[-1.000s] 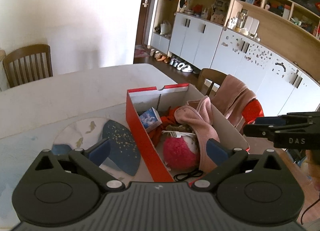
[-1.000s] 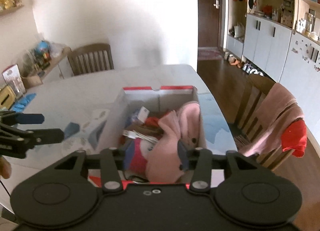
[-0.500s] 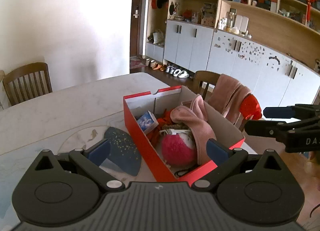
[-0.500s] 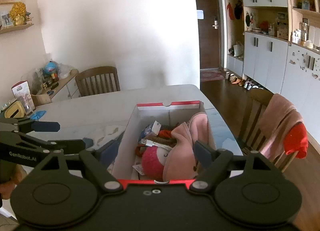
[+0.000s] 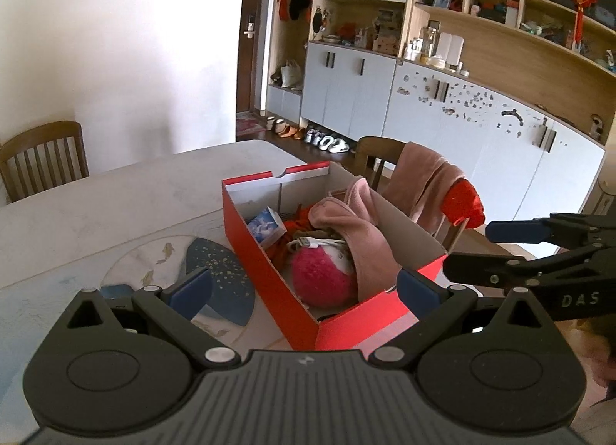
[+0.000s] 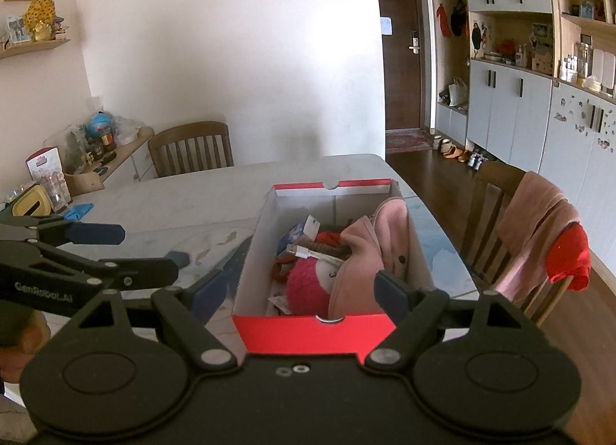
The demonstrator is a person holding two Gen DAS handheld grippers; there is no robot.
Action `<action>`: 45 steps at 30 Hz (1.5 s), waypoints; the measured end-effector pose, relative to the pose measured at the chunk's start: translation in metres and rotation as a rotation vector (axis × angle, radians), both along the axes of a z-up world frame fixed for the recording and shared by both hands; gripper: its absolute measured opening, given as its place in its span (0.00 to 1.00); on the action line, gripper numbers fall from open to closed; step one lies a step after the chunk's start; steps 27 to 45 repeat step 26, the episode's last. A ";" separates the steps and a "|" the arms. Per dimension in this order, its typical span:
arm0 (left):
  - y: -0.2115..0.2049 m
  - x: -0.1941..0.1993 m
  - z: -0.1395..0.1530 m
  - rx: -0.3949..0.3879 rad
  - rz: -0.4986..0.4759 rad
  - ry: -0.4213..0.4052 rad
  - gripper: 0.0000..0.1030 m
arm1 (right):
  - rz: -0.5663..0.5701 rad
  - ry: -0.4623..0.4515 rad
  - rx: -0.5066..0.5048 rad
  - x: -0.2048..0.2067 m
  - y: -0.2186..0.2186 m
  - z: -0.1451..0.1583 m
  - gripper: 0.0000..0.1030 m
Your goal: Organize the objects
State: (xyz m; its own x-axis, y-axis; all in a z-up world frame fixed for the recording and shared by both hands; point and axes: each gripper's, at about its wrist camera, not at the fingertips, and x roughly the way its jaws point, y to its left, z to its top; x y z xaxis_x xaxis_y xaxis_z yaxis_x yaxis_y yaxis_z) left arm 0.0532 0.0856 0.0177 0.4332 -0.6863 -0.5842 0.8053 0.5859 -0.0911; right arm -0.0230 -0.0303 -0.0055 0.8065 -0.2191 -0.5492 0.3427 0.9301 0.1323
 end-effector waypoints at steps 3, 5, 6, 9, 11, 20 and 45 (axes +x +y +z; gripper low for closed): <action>0.001 -0.003 0.000 0.004 -0.003 -0.002 1.00 | 0.000 -0.005 -0.003 -0.001 0.002 0.001 0.81; 0.001 -0.004 0.000 0.004 -0.006 -0.004 1.00 | -0.001 -0.003 -0.006 -0.001 0.003 0.001 0.81; 0.002 -0.004 0.000 0.005 -0.006 -0.007 1.00 | 0.000 -0.003 -0.006 -0.001 0.004 0.001 0.81; 0.002 -0.005 0.000 0.006 -0.006 -0.010 1.00 | -0.003 -0.002 -0.008 -0.001 0.005 0.001 0.81; 0.002 -0.006 0.000 0.004 -0.005 -0.006 1.00 | -0.002 -0.004 -0.006 -0.001 0.005 0.001 0.81; 0.004 -0.006 0.000 0.003 0.004 -0.011 1.00 | -0.003 -0.002 -0.005 -0.001 0.008 0.001 0.81; 0.006 -0.006 0.001 0.002 0.008 -0.010 1.00 | -0.003 0.001 -0.003 0.000 0.010 0.002 0.81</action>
